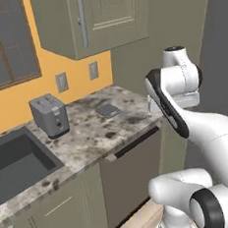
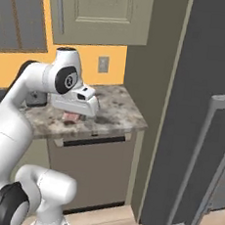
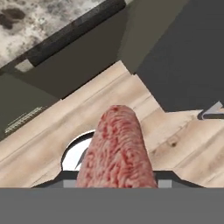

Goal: Take the steak from the fridge and place it on the digital scale on the counter by the fridge. Wait a few seconds for a reading, then move it to the plate on the dining counter.

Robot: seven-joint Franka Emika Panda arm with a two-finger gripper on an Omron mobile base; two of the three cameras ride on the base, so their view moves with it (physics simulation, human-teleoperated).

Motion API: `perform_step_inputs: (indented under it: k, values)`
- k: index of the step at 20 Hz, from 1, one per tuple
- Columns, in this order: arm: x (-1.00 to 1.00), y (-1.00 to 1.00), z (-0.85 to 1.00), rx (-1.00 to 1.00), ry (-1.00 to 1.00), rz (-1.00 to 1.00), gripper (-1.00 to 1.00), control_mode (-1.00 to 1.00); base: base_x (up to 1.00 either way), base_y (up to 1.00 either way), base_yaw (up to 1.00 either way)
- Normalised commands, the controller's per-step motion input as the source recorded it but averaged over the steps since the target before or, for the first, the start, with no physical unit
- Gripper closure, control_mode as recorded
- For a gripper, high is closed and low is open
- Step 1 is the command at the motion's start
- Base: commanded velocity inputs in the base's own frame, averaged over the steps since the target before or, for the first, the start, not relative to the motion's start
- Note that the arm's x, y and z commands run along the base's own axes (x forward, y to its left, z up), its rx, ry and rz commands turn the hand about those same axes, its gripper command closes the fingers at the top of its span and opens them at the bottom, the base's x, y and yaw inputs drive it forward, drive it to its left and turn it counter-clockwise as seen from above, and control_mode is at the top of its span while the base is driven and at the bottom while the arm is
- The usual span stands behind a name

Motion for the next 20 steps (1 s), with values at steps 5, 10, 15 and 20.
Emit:
perform_step_inputs:
  k: [5, 10, 15, 20]
  values:
    - [0.00, 0.00, 0.00, 0.00, 0.00, 0.00, 1.00, 1.00, -1.00, 0.00, -0.51]
    - [0.00, 0.00, 0.00, 0.00, 0.00, 0.00, 1.00, 1.00, -0.71, 0.02, -0.85]
    - [0.00, 0.00, 0.00, 0.00, 0.00, 0.00, 1.00, 1.00, -0.20, 0.00, -0.98]
    - [0.00, 0.00, 0.00, 0.00, 0.00, 0.00, 1.00, 1.00, -0.17, 0.00, -0.98]
